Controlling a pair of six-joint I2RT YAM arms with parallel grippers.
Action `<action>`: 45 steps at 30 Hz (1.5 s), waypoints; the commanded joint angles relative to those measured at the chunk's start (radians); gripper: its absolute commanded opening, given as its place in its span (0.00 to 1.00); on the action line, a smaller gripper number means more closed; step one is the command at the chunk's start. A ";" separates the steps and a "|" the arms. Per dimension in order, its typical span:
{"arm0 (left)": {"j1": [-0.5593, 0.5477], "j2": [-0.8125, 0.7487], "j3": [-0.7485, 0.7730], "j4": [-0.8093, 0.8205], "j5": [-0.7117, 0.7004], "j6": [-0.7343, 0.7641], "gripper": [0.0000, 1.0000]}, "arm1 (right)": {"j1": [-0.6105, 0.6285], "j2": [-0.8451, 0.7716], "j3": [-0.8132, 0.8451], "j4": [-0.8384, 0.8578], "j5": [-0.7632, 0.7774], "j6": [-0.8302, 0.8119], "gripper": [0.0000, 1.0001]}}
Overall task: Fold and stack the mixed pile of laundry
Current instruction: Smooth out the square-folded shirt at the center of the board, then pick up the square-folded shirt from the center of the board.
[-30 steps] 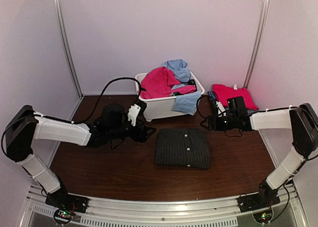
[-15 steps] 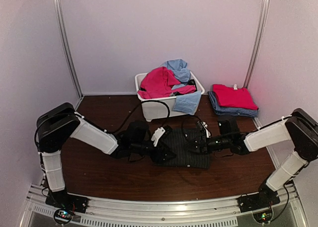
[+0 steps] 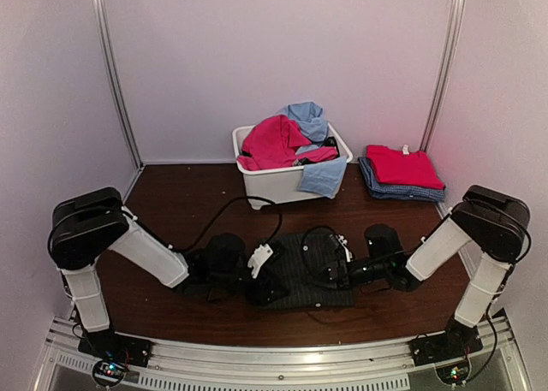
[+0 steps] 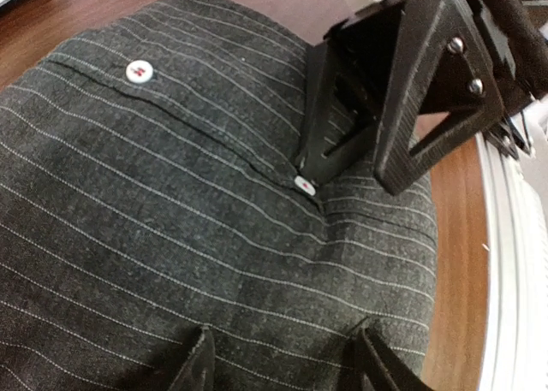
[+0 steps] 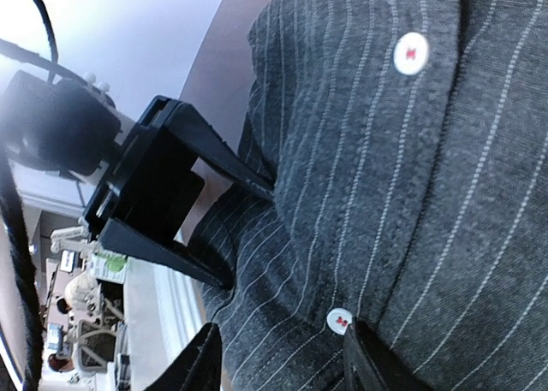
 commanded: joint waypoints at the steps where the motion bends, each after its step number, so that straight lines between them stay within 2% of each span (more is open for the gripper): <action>1: -0.049 -0.161 -0.110 -0.068 -0.073 0.010 0.61 | 0.037 -0.210 -0.049 -0.166 0.039 0.042 0.50; 4: -0.046 -0.243 -0.076 -0.133 -0.146 0.064 0.64 | 0.013 -0.326 0.078 -0.455 0.119 -0.107 0.52; 6: -0.041 -0.247 -0.026 -0.164 -0.177 0.107 0.64 | -0.020 -0.314 0.142 -0.491 0.115 -0.144 0.52; 9: 0.002 -0.201 0.049 -0.160 -0.178 0.130 0.64 | -0.066 -0.215 0.202 -0.454 0.075 -0.160 0.50; 17: 0.164 0.048 0.122 0.029 -0.075 0.061 0.61 | -0.149 0.084 0.291 -0.286 0.007 -0.148 0.45; 22: 0.212 0.112 0.128 0.029 -0.140 0.041 0.60 | -0.182 0.184 0.330 -0.267 -0.007 -0.152 0.43; 24: 0.215 0.074 0.116 0.008 -0.189 0.072 0.62 | -0.181 0.138 0.344 -0.275 -0.039 -0.135 0.42; 26: 0.214 -0.035 0.059 0.021 -0.226 0.117 0.68 | -0.181 0.019 0.365 -0.340 -0.050 -0.150 0.43; 29: 0.184 -0.201 0.024 -0.026 -0.297 0.234 0.75 | -0.185 -0.193 0.424 -0.633 0.042 -0.262 0.46; 31: 0.125 -0.270 0.048 -0.151 -0.376 0.362 0.77 | -0.197 -0.306 0.448 -0.783 0.125 -0.324 0.48; 35: -0.038 -0.303 0.091 -0.226 -0.491 0.555 0.76 | -0.259 -0.513 0.415 -0.953 0.242 -0.402 0.51; 36: -0.081 -0.296 0.107 -0.237 -0.505 0.585 0.76 | -0.284 -0.574 0.393 -0.964 0.263 -0.407 0.54; 37: -0.123 -0.283 0.124 -0.249 -0.526 0.625 0.76 | -0.311 -0.629 0.364 -0.961 0.276 -0.403 0.61; 40: -0.234 -0.222 0.196 -0.318 -0.596 0.749 0.76 | -0.395 -0.771 0.281 -0.938 0.295 -0.337 0.95; 41: -0.262 -0.195 0.221 -0.342 -0.612 0.771 0.76 | -0.418 -0.802 0.256 -0.936 0.283 -0.318 0.99; 45: -0.346 -0.085 0.316 -0.392 -0.622 0.839 0.75 | -0.460 -0.825 0.186 -0.957 0.219 -0.265 1.00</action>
